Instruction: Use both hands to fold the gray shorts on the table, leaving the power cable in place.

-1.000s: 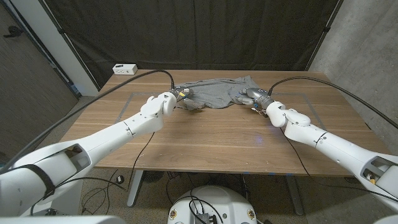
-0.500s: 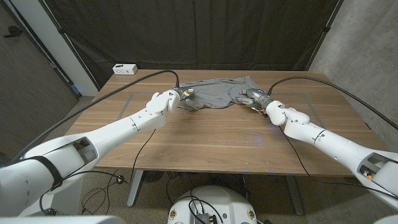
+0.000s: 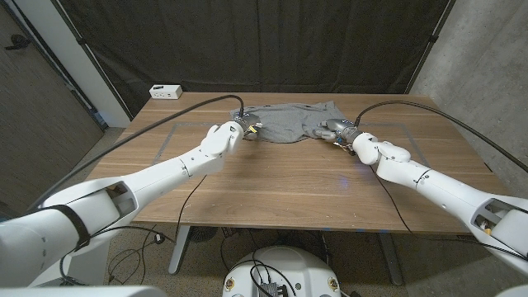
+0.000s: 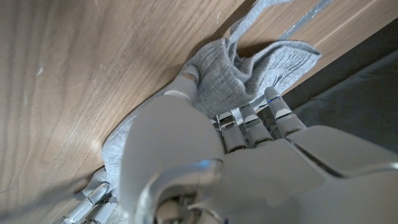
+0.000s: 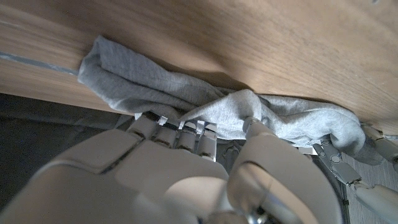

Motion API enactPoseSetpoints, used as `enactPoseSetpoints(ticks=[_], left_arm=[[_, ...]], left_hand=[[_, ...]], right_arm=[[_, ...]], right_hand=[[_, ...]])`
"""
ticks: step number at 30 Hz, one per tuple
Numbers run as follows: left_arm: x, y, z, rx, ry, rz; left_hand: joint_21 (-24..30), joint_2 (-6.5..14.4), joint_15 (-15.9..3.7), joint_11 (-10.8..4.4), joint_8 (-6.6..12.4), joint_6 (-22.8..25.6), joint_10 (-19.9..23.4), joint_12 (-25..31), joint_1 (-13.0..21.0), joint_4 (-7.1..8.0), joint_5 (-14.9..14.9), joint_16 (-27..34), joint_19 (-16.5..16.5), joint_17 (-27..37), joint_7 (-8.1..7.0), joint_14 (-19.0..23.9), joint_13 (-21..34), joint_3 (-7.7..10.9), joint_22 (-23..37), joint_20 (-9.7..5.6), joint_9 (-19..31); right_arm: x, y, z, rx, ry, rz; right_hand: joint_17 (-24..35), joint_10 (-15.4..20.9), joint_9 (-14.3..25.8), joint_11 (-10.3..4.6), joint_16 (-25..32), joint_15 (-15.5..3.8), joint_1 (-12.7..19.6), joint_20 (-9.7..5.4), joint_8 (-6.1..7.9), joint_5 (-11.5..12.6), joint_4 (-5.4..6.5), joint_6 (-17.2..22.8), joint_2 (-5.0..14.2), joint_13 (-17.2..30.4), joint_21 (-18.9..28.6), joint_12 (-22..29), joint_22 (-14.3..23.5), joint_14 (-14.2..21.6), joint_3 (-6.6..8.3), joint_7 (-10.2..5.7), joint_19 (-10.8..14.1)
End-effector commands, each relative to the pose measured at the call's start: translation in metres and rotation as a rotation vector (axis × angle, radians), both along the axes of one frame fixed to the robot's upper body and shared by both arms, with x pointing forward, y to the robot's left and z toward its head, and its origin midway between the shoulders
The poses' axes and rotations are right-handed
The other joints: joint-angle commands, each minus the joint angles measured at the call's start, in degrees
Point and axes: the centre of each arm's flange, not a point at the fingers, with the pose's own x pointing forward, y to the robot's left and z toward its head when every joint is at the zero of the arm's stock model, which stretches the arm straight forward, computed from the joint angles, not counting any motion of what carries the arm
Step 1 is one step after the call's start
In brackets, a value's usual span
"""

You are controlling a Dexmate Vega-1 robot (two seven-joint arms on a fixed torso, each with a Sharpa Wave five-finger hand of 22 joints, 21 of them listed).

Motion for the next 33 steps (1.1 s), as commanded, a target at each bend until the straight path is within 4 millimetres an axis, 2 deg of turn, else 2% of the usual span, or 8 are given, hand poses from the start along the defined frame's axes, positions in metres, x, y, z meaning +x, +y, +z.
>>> enactPoseSetpoints(ticks=[1, 5, 10, 15, 16, 18, 33], left_arm=[[0.004, -0.008, -0.001, 0.071, -0.09, -0.005], [0.007, -0.01, 0.0, 0.11, -0.132, -0.001], [0.01, -0.013, -0.001, 0.192, -0.204, 0.005], [0.01, -0.014, -0.001, 0.273, -0.258, 0.003], [0.01, -0.015, -0.001, 0.288, -0.267, 0.002], [0.01, -0.015, 0.0, 0.319, -0.289, -0.002], [0.003, -0.017, 0.022, 0.578, -0.375, -0.076]], left_hand=[[0.91, 0.77, -0.93, -1.53, 0.87, 5.27, 4.02, 0.17, 3.73, 0.29, 1.73, -0.35, 0.25, 0.0, -0.37, 1.9, 0.35, 4.02, 0.34, -0.06, 0.36], [1.99, 1.06, -3.04, -2.65, 1.89, 11.69, 10.33, 1.59, 5.74, 0.91, 2.66, -0.35, 0.28, 0.02, -1.02, 4.48, 1.05, 7.81, 0.59, -0.84, 0.74], [2.82, 0.9, -4.47, -2.7, 3.29, 16.98, 12.3, 1.88, 6.51, 1.19, 2.95, -0.47, 0.07, 0.0, -1.76, 6.16, 2.07, 10.17, 0.77, -1.32, 1.23], [3.21, 0.89, -5.58, -2.96, 4.06, 18.78, 12.73, 1.79, 6.47, 1.45, 3.02, -0.35, 0.1, 0.08, -1.92, 7.17, 2.55, 10.97, 0.8, -1.75, 1.62], [3.49, 0.56, -5.93, -2.97, 5.21, 20.96, 12.81, 1.63, 6.19, 1.57, 2.98, -0.41, 0.04, 0.06, -1.91, 7.64, 2.94, 11.31, 0.83, -1.75, 2.14], [3.7, 0.45, -6.2, -2.99, 5.83, 21.91, 12.86, 1.5, 5.98, 1.68, 2.94, -0.44, 0.06, 0.06, -1.28, 7.97, 3.19, 11.54, 0.84, -1.96, 2.5], [4.4, 0.31, -8.56, -4.25, 7.26, 23.36, 13.68, 1.37, 4.87, 2.23, 2.66, -0.25, 0.33, 0.26, -1.61, 9.43, 4.04, 11.96, 0.74, -2.95, 3.6]], right_arm=[[0.005, -0.001, 0.001, -0.018, 0.062, 0.012], [0.006, -0.002, 0.002, -0.015, 0.074, 0.017], [0.006, -0.003, 0.002, -0.019, 0.068, 0.017], [0.006, -0.003, 0.003, -0.016, 0.069, 0.02], [0.006, -0.003, 0.003, -0.02, 0.068, 0.021], [0.007, -0.003, 0.004, -0.021, 0.066, 0.025], [0.008, 0.002, 0.004, -0.031, 0.06, 0.042]], right_hand=[[0.1, 1.31, 0.04, 0.0, 0.65, -1.11, -0.48, -0.02, 0.52, -0.03, 0.07, 1.07, 0.1, 0.11, 0.47, 0.68, 0.11, 1.01, 0.42, 0.26, 0.95], [0.09, 1.8, 0.04, 0.07, 0.88, -1.1, -0.71, -0.06, 0.64, -0.04, 0.16, 1.78, 0.3, 0.11, 0.62, 0.75, 0.11, 1.69, 0.55, 0.54, 1.39], [0.08, 2.34, 0.03, 0.18, 1.02, -1.04, -0.93, -0.14, 0.66, -0.06, 0.26, 2.24, 0.49, 0.11, 0.72, 0.84, 0.11, 2.2, 0.7, 0.66, 1.72], [0.06, 2.5, 0.03, 0.29, 1.0, -0.92, -1.02, -0.26, 0.67, -0.07, 0.27, 2.51, 0.57, 0.11, 0.79, 0.83, 0.11, 2.27, 0.81, 0.77, 1.96], [0.06, 2.49, 0.02, 0.3, 1.0, -0.96, -1.03, -0.26, 0.66, -0.08, 0.27, 2.53, 0.58, 0.11, 0.79, 0.81, 0.11, 2.29, 0.82, 0.8, 1.96], [0.05, 2.5, 0.02, 0.25, 1.0, -0.96, -1.07, -0.28, 0.67, -0.09, 0.27, 2.64, 0.59, 0.11, 0.78, 0.79, 0.11, 2.32, 0.85, 0.77, 1.96], [-0.03, 2.57, 0.02, 0.25, 0.86, -1.03, -1.22, -0.3, 0.5, -0.17, 0.21, 2.87, 0.66, 0.12, 0.74, 0.63, 0.11, 2.31, 1.13, 0.82, 2.02]])
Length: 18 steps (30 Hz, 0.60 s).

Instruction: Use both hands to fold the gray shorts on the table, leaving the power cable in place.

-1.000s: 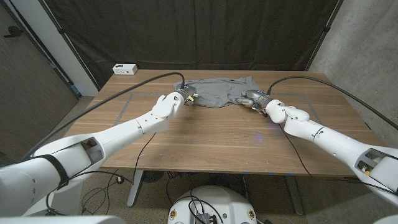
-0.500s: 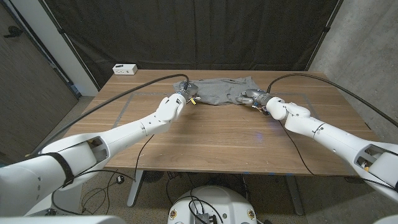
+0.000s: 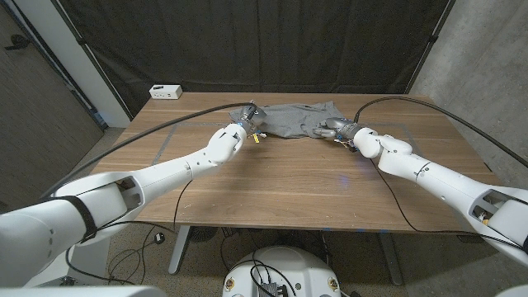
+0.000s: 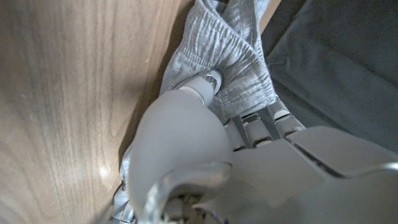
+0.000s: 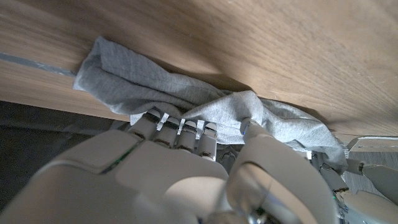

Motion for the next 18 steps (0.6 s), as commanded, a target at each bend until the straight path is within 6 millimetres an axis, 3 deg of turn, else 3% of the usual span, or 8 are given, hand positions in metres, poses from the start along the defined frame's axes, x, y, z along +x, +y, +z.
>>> enactPoseSetpoints(ticks=[1, 7, 18], left_arm=[[-0.004, 0.0, 0.018, 0.22, -0.07, -0.038], [-0.007, -0.001, 0.031, 0.304, -0.084, -0.05], [-0.009, -0.002, 0.052, 0.435, -0.174, -0.054]], left_hand=[[0.36, -0.2, -7.75, -0.48, 0.47, 0.77, 0.4, -0.25, -0.43, 0.16, 0.02, 0.04, 0.07, 0.12, -0.07, 0.7, 0.32, 0.22, 0.2, -0.64, 0.45], [0.89, -0.19, -8.62, -0.88, 0.73, 0.84, 0.4, -0.41, -0.87, 0.35, -0.18, 0.02, 0.95, 0.2, -0.49, 0.87, 0.61, 0.19, 0.14, -1.71, 0.64], [1.37, -0.09, -9.44, -1.09, 0.94, 1.03, 0.46, -0.58, -1.12, 0.41, -0.43, 0.1, 1.65, 0.35, -0.89, 1.1, 0.9, 0.13, 0.07, -2.27, 0.62]], right_arm=[[0.001, 0.003, 0.001, -0.007, -0.002, 0.014], [0.0, 0.004, 0.0, -0.008, -0.001, 0.024], [-0.001, 0.007, 0.0, -0.024, 0.008, 0.037]], right_hand=[[-0.04, 0.44, 0.11, -0.06, 0.07, -1.16, -0.38, -0.09, 0.24, -0.17, 0.0, 0.4, -0.16, 0.22, 0.34, 0.22, 0.23, 0.57, 0.47, -0.01, 0.57], [-0.09, 0.49, 0.1, -0.07, 0.06, -1.23, -0.34, -0.1, 0.19, -0.18, -0.09, 0.46, -0.14, 0.22, 0.34, 0.18, 0.23, 0.7, 0.61, -0.11, 0.63], [-0.16, 0.58, 0.11, -0.15, -0.02, -1.15, -0.32, -0.14, 0.1, -0.22, -0.24, 0.64, -0.13, 0.23, 0.32, 0.1, 0.23, 0.73, 0.85, -0.08, 0.68]])
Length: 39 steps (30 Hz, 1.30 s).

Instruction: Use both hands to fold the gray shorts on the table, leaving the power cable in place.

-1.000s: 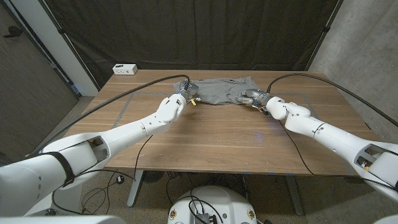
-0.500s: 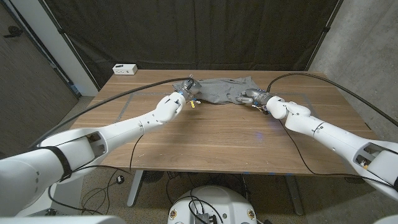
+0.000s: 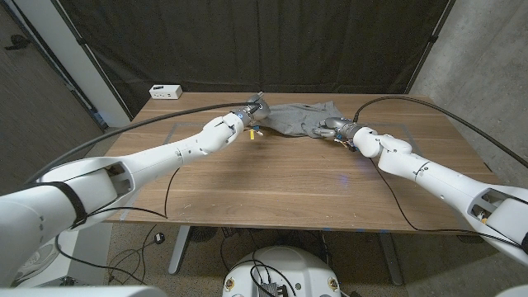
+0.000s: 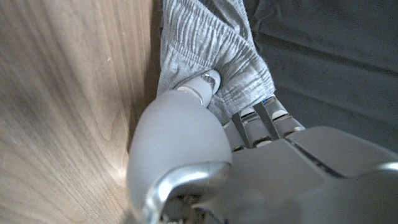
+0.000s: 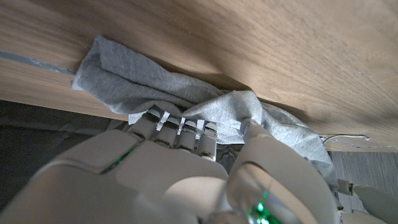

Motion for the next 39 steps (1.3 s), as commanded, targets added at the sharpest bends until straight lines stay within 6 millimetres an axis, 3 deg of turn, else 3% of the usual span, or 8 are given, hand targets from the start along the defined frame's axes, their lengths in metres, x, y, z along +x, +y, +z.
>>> enactPoseSetpoints(ticks=[1, 21, 39], left_arm=[[-0.003, 0.0, 0.019, 0.159, -0.08, -0.015], [-0.002, -0.006, 0.049, 0.437, -0.203, -0.072], [0.004, -0.018, 0.075, 0.652, -0.27, -0.105]], left_hand=[[0.61, 0.04, -9.45, -0.27, 0.53, 0.48, 0.09, -0.31, -0.36, 0.4, -0.16, 0.08, 0.75, 0.34, -0.31, 0.47, 0.28, 0.13, 0.07, -0.77, 0.1], [1.84, 0.43, -10.54, -0.46, 0.96, 0.59, -0.07, -0.77, -0.16, 0.16, -0.95, 0.49, 2.56, 0.86, -1.05, 0.97, 0.81, -0.35, -0.05, -2.89, 0.05], [2.35, 0.63, -10.72, -0.44, 1.27, 0.72, 0.05, -0.93, 0.14, 0.02, -1.43, 0.74, 2.85, 1.13, -1.43, 1.41, 1.13, -0.65, -0.11, -3.39, 0.0]], right_arm=[[-0.001, 0.003, 0.0, -0.015, 0.007, 0.016], [-0.007, 0.002, -0.001, -0.049, 0.001, 0.024], [-0.005, 0.006, -0.005, -0.09, 0.001, 0.039]], right_hand=[[0.12, 0.57, 0.12, -0.13, -0.02, -0.94, -0.33, 0.17, 0.09, -0.22, 0.0, 0.56, -0.12, 0.23, 0.54, 0.08, 0.26, 0.54, 0.63, 0.02, 0.38], [-0.01, 0.54, 0.12, -0.3, -0.18, -1.11, -0.05, 0.08, -0.1, -0.22, -0.42, 0.69, 0.01, 0.23, 0.51, -0.11, 0.25, 0.57, 1.19, -0.15, 0.47], [0.05, 0.41, 0.13, -0.38, -0.23, -1.11, 0.38, 0.1, -0.3, -0.24, -1.01, 0.69, 0.32, 0.24, 0.47, -0.3, 0.25, 0.34, 1.66, -0.21, 0.5]])
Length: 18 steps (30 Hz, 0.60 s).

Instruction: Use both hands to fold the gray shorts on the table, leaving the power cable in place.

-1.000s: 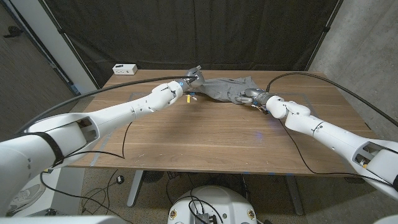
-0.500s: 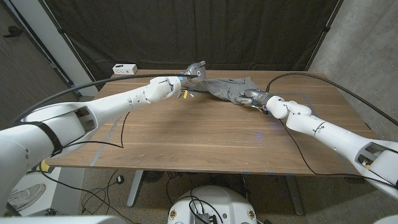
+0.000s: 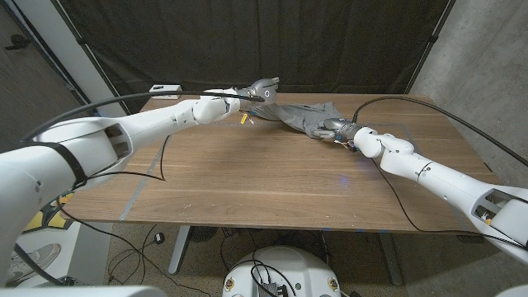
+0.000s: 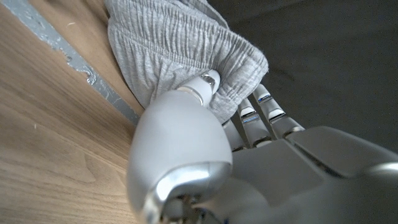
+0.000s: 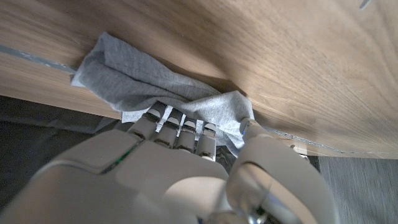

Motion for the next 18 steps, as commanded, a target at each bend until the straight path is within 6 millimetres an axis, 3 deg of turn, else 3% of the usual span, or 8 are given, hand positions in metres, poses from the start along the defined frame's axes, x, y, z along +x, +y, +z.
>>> enactPoseSetpoints(ticks=[1, 18], left_arm=[[0.002, -0.008, 0.018, 0.15, -0.043, -0.019], [-0.002, -0.019, 0.04, 0.347, -0.12, -0.047]], left_hand=[[0.43, 0.66, -10.64, -0.16, 0.42, 0.37, 0.38, -0.1, 0.13, 0.08, -0.23, 0.51, 0.41, 0.35, -0.37, 0.73, 0.35, -0.27, 0.02, -0.36, 0.16], [0.89, 0.78, -10.75, -0.11, 0.73, 0.4, 0.76, -0.13, 0.66, -0.1, -0.64, 0.74, 0.48, 0.58, -0.46, 1.26, 0.7, -0.41, -0.04, -0.81, 0.08]], right_arm=[[0.0, 0.003, -0.002, -0.031, -0.005, 0.014], [0.004, 0.009, -0.007, -0.075, 0.0, 0.051]], right_hand=[[0.04, 0.1, 0.16, -0.07, -0.24, -1.12, 0.44, 0.12, -0.04, -0.24, -0.35, 0.45, 0.35, 0.23, 0.28, 0.03, 0.2, 0.3, 0.52, 0.07, 0.53], [0.08, 0.21, 0.17, -0.18, -0.21, -1.2, 0.54, 0.12, -0.11, -0.28, -0.6, 0.64, 0.34, 0.24, 0.24, -0.03, 0.19, 0.36, 0.79, -0.02, 0.52]])
